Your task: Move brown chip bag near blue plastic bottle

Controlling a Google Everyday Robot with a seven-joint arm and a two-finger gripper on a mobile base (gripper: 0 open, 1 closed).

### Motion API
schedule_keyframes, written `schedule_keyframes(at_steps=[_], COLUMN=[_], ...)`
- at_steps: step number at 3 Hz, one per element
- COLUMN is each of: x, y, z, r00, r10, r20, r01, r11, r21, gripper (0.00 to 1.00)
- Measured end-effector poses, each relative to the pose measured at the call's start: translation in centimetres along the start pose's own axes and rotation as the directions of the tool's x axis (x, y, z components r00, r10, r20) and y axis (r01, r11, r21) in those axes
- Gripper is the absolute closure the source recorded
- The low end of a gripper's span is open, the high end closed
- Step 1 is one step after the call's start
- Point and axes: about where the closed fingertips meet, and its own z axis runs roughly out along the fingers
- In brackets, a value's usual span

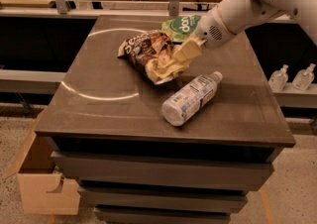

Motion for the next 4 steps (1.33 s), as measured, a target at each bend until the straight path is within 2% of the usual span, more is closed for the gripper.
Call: schedule_keyframes(at_steps=[1, 3, 4], x=[0.8, 1.9, 1.9], y=[1.4, 2.2, 2.2], z=[-0.4, -1.2, -1.4], r00=[0.999, 0.993, 0.992], r10=[0.033, 0.091, 0.094], r20=[-0.042, -0.080, -0.084], r01=[-0.032, -0.088, -0.089], r11=[0.9994, 0.9950, 0.9940], r21=[0.014, 0.049, 0.063], gripper=[0.96, 0.50, 0.19])
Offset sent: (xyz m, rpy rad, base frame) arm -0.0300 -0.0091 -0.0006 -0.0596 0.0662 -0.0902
